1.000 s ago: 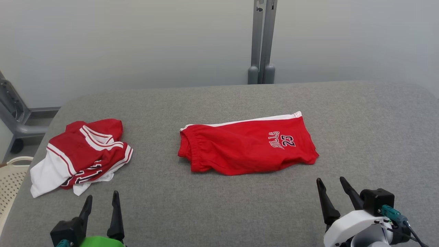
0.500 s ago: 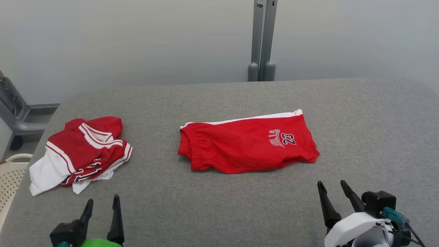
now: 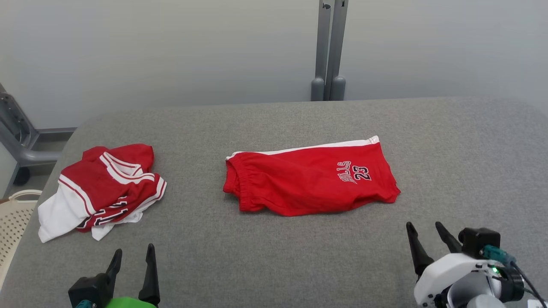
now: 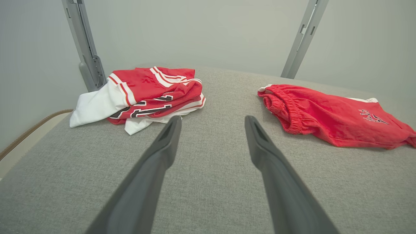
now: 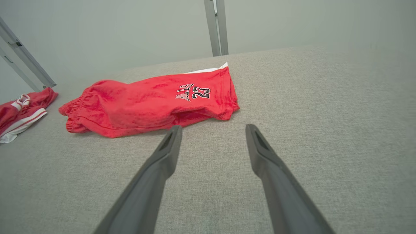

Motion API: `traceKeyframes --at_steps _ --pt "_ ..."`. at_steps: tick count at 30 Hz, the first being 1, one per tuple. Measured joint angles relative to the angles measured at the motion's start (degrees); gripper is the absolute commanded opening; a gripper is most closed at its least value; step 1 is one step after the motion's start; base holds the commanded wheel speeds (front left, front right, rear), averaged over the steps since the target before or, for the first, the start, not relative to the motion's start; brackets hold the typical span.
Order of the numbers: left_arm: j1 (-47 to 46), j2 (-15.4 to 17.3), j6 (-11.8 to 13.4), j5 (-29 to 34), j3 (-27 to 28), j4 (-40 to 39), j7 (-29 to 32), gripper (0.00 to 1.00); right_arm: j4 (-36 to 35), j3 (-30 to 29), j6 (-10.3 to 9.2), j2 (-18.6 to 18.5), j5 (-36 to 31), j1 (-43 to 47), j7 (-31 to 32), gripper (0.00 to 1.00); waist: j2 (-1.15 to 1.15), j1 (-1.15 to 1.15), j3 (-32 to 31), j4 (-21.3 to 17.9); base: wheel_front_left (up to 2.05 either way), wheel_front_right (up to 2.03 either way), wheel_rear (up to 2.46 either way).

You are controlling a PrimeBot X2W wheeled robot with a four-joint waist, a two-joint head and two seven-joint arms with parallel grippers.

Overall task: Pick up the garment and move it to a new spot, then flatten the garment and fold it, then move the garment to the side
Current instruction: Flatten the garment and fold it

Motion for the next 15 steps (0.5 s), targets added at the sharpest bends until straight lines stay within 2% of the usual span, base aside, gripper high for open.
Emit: traceKeyframes --at_steps 4,10,15 --pt "0.0 0.0 -0.2 0.0 -0.5 -0.5 0.2 1.00 0.1 -1.3 0.00 -0.1 -1.4 -4.3 8.9 1.00 0.00 0.00 0.8 0.1 0.00 0.00 0.00" --pt "-0.5 0.0 -0.8 0.4 -2.2 -1.9 0.5 1.00 1.9 -4.9 -0.02 -0.1 -5.3 -14.6 28.9 1.00 0.00 0.00 3.0 0.7 0.00 0.00 0.00" --pt "-2.9 0.0 -1.9 1.6 -4.4 -3.8 0.7 1.00 4.8 -8.6 -0.03 -2.9 -6.9 -24.5 39.5 1.00 0.00 0.00 5.7 2.0 0.00 0.00 0.00"
